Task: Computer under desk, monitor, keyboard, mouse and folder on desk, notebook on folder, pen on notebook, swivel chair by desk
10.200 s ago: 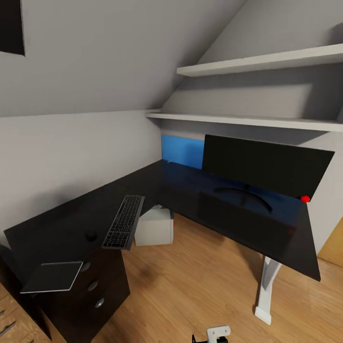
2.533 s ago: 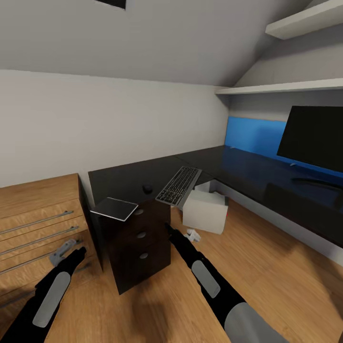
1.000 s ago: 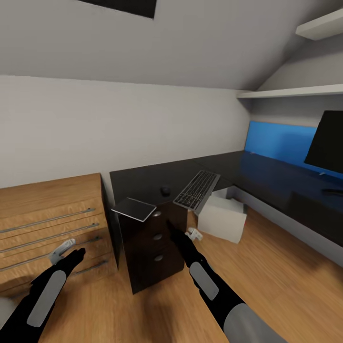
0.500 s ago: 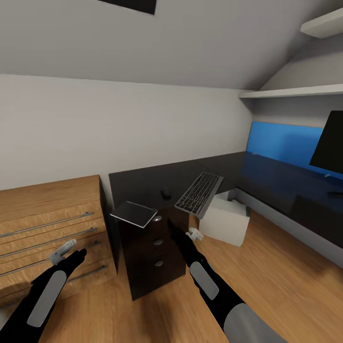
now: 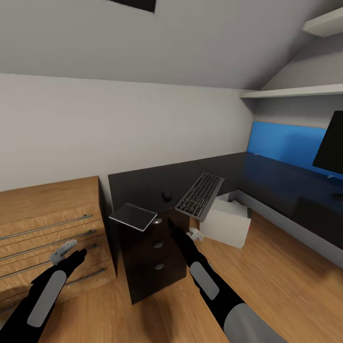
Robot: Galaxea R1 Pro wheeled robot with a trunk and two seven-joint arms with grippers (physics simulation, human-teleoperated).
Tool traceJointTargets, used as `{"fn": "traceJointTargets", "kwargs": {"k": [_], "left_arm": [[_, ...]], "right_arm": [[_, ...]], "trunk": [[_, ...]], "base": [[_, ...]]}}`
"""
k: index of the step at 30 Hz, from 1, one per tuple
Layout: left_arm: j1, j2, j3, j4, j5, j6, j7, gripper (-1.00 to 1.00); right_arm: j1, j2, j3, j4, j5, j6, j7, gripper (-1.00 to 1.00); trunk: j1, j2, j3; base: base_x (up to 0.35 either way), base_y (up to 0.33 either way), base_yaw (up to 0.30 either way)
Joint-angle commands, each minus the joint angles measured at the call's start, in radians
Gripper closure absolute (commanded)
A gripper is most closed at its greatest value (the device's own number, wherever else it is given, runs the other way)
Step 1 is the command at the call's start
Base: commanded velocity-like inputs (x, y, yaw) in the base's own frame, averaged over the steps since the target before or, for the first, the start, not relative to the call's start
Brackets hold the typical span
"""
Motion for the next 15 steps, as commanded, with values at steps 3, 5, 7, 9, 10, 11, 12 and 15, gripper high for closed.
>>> {"fn": "traceJointTargets", "kwargs": {"k": [3,5,7,9,10,11,12,15], "left_arm": [[0.000,0.000,0.000,-0.002,0.007,0.002,0.006,-1.00],[0.000,0.000,0.000,-0.002,0.007,0.003,0.006,-1.00],[0.000,0.000,0.001,-0.002,0.008,0.005,0.006,-1.00],[0.000,0.000,0.002,-0.003,0.008,0.006,0.006,-1.00],[0.000,0.001,0.004,-0.006,0.008,0.006,0.007,-1.00],[0.000,0.001,0.004,-0.010,0.008,0.006,0.008,-1.00],[0.000,0.001,0.005,-0.015,0.009,0.006,0.008,-1.00],[0.000,0.001,0.008,-0.039,0.012,0.006,0.011,-1.00]], "right_arm": [[-0.001,0.000,0.001,0.002,-0.011,-0.005,0.004,-1.00],[-0.001,0.000,0.000,0.002,-0.011,-0.005,0.004,-1.00],[-0.001,0.000,0.000,0.002,-0.011,-0.005,0.004,-1.00],[-0.001,0.000,-0.001,0.002,-0.011,-0.005,0.004,-1.00],[-0.001,0.000,-0.001,0.002,-0.011,-0.005,0.004,-1.00],[-0.001,0.000,-0.001,0.002,-0.011,-0.005,0.004,-1.00],[-0.001,0.000,-0.001,0.002,-0.011,-0.005,0.004,-1.00],[-0.001,0.000,-0.013,0.002,-0.011,-0.005,0.004,-1.00]], "trunk": [[0.000,0.000,-0.001],[0.000,0.000,-0.001],[0.000,0.000,-0.001],[0.000,0.000,-0.001],[0.000,0.000,-0.001],[0.000,0.000,-0.001],[0.000,0.000,-0.001],[0.000,0.000,-0.001]], "base": [[0.192,0.109,0.000],[0.125,0.072,0.000],[0.073,0.042,0.000],[0.041,0.024,0.000],[0.023,0.013,0.000],[0.019,0.011,0.000],[0.015,0.009,0.000],[0.007,0.004,0.000]]}}
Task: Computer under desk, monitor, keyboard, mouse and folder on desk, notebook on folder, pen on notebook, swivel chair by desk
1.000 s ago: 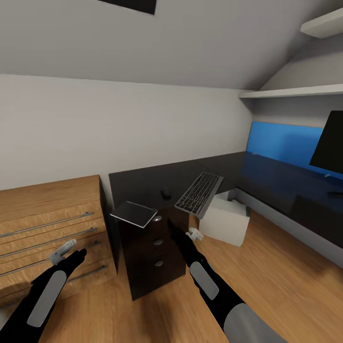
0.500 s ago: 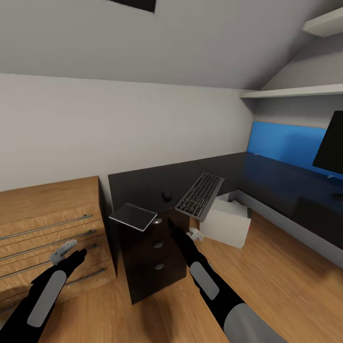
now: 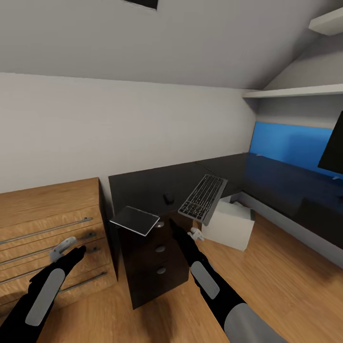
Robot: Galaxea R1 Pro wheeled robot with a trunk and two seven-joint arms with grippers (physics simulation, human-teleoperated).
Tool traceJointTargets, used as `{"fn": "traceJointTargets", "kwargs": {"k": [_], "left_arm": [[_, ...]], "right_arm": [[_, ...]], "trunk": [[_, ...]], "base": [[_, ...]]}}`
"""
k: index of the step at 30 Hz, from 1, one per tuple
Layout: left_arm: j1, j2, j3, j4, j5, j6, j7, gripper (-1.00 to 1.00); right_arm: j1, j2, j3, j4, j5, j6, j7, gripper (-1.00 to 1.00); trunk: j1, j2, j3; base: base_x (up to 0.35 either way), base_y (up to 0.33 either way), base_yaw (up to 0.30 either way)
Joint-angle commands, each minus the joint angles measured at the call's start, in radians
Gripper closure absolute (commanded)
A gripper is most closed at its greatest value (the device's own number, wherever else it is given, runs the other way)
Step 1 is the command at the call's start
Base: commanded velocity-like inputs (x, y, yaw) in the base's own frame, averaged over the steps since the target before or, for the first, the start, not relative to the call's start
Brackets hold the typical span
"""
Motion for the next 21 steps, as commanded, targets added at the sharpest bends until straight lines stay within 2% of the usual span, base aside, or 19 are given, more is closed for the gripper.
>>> {"fn": "traceJointTargets", "kwargs": {"k": [1,6,14,19,21], "left_arm": [[0.000,0.000,0.001,-0.005,0.008,0.003,0.007,-1.00],[0.000,0.000,0.001,-0.013,0.007,0.002,0.008,-1.00],[0.000,0.001,0.005,-0.015,0.006,0.001,0.008,-1.00],[0.000,0.001,0.033,-0.015,0.007,0.001,0.008,-1.00],[0.000,0.000,0.039,-0.015,0.007,0.001,0.008,-1.00]], "right_arm": [[-0.001,0.000,-0.002,0.002,-0.010,-0.005,0.005,-1.00],[-0.001,0.000,-0.026,0.002,-0.010,-0.004,0.005,-1.00],[-0.001,0.000,-0.034,0.003,-0.010,-0.003,0.005,-1.00],[-0.001,0.000,-0.034,0.002,-0.010,-0.002,0.005,-1.00],[-0.001,0.000,-0.033,0.002,-0.010,-0.003,0.006,-1.00]], "trunk": [[0.004,-0.007,-0.004],[0.023,-0.042,-0.020],[0.054,-0.098,-0.045],[0.073,-0.133,-0.061],[0.073,-0.133,-0.061]], "base": [[0.004,0.002,0.000],[0.002,0.001,0.000],[0.000,0.000,0.000],[0.000,0.000,0.000],[0.000,0.000,0.000]]}}
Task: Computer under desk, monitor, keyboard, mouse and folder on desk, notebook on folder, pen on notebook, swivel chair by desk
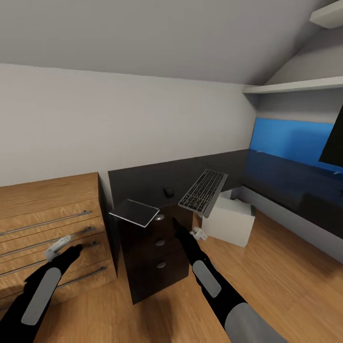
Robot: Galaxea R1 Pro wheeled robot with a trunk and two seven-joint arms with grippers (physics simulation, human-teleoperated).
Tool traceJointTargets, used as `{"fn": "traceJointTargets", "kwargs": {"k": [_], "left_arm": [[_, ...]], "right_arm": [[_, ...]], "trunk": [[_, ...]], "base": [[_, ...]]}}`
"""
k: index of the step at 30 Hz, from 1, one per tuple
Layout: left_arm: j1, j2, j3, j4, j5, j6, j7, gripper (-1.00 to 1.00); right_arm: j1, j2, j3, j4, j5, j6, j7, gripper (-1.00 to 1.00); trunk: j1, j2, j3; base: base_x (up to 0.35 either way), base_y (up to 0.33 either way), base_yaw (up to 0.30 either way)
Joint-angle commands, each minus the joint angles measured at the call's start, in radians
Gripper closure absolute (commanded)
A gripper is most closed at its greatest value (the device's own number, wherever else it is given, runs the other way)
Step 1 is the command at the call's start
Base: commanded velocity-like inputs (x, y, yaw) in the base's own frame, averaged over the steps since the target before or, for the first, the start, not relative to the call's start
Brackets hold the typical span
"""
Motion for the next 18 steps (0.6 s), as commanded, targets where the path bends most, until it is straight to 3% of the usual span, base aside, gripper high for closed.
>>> {"fn": "traceJointTargets", "kwargs": {"k": [1,5,6,8,18], "left_arm": [[0.000,0.000,0.005,-0.002,0.008,0.004,0.006,-1.00],[0.000,0.000,0.007,-0.002,0.008,0.004,0.006,-1.00],[0.000,0.000,0.010,-0.002,0.008,0.004,0.006,-1.00],[0.000,0.000,0.011,-0.002,0.008,0.005,0.006,-1.00],[0.000,0.000,0.012,-0.002,0.007,0.003,0.007,-1.00]], "right_arm": [[-0.001,0.000,0.005,0.002,-0.010,-0.007,0.007,-1.00],[-0.001,0.000,0.006,0.002,-0.011,-0.028,0.008,-1.00],[-0.001,0.000,0.007,0.003,-0.013,-0.077,0.010,-1.00],[-0.001,0.000,0.007,0.003,-0.012,-0.092,0.011,-1.00],[-0.001,0.000,0.010,0.004,-0.010,-0.109,0.016,-1.00]], "trunk": [[0.000,0.000,-0.001],[0.000,0.000,-0.001],[0.000,0.000,-0.001],[0.000,0.000,-0.001],[0.000,0.000,-0.001]], "base": [[0.000,0.000,0.000],[0.000,0.000,0.000],[0.000,0.000,0.000],[0.000,0.000,0.000],[0.000,0.000,0.000]]}}
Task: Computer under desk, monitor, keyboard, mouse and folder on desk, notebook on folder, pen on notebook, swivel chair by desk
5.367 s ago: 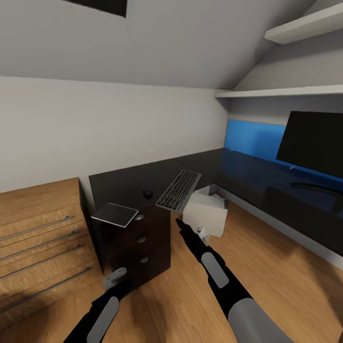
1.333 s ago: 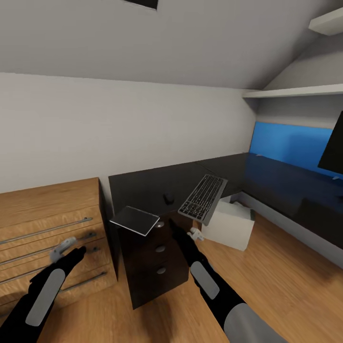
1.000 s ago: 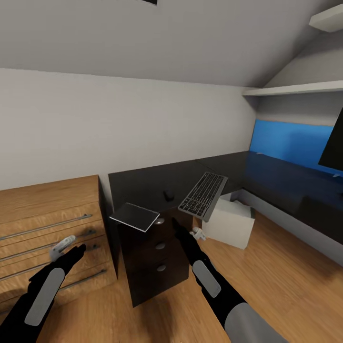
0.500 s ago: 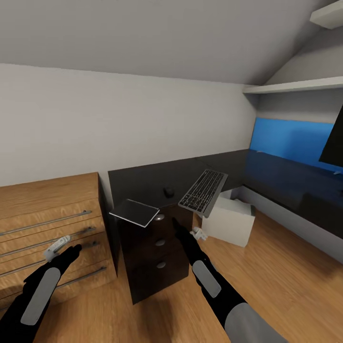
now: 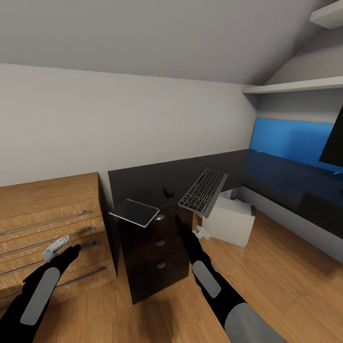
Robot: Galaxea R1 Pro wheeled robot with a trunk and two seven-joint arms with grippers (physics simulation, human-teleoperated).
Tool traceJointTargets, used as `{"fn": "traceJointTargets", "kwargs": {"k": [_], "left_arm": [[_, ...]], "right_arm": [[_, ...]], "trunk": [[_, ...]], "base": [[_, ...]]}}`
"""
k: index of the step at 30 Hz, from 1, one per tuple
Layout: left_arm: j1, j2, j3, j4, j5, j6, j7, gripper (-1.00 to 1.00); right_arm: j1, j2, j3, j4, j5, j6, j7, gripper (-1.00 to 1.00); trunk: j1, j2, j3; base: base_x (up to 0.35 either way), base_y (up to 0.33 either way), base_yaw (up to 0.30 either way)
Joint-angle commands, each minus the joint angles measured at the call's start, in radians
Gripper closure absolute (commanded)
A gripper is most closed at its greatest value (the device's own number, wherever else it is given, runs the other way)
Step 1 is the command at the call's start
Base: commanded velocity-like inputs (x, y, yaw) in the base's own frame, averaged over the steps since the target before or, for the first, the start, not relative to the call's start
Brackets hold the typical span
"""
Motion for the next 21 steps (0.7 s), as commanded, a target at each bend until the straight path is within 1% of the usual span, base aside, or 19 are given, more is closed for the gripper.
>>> {"fn": "traceJointTargets", "kwargs": {"k": [1,3,5,7,8,11,12,14,17,20,21], "left_arm": [[0.000,0.000,0.001,-0.002,0.007,0.003,0.006,-1.00],[0.000,-0.002,0.000,-0.001,0.008,0.002,0.007,-1.00],[0.000,-0.002,0.000,0.000,0.008,0.002,0.007,-1.00],[0.000,-0.002,0.000,0.000,0.009,0.001,0.007,-1.00],[0.000,-0.002,0.001,0.000,0.009,0.001,0.007,-1.00],[0.000,-0.001,0.001,0.000,0.009,0.002,0.007,-1.00],[0.000,-0.001,0.002,0.000,0.009,0.002,0.007,-1.00],[0.000,-0.001,0.002,0.000,0.009,0.002,0.007,-1.00],[0.000,-0.001,0.002,-0.001,0.009,0.003,0.006,-1.00],[0.000,0.001,0.004,-0.004,0.009,0.004,0.006,-1.00],[0.000,0.000,0.018,-0.007,0.010,0.004,0.005,-1.00]], "right_arm": [[0.000,0.000,0.004,0.003,-0.010,-0.006,0.002,-1.00],[0.001,0.000,0.009,0.023,-0.010,-0.050,-0.004,-1.00],[0.001,0.000,0.010,0.034,-0.011,-0.063,-0.005,-1.00],[0.002,0.000,0.012,0.063,-0.014,-0.089,-0.008,-1.00],[0.002,0.000,0.013,0.091,-0.015,-0.121,-0.020,-1.00],[0.002,0.000,0.013,0.105,-0.017,-0.160,-0.035,-1.00],[0.002,0.000,0.013,0.110,-0.033,-0.194,-0.047,-1.00],[0.002,0.000,0.013,0.112,-0.051,-0.208,-0.051,-1.00],[0.002,0.000,0.013,0.111,-0.117,-0.239,-0.055,-1.00],[0.001,0.000,0.014,0.108,-0.157,-0.271,-0.056,-1.00],[0.000,0.000,0.013,0.056,-0.178,-0.352,-0.057,-1.00]], "trunk": [[0.000,0.000,-0.001],[0.000,0.000,-0.001],[0.000,0.000,-0.001],[0.000,0.000,-0.001],[0.000,0.000,-0.001],[0.000,0.000,-0.001],[0.000,0.000,-0.001],[0.000,0.000,-0.001],[0.000,0.000,-0.001],[0.000,0.000,-0.001],[0.000,0.000,-0.001]], "base": [[0.000,0.000,0.000],[0.000,0.000,0.000],[0.000,0.000,0.000],[0.000,0.000,0.000],[0.000,0.000,0.000],[0.000,0.000,0.000],[0.000,0.000,0.000],[0.000,0.000,0.000],[0.000,0.000,0.000],[0.000,0.000,0.000],[0.000,0.000,0.000]]}}
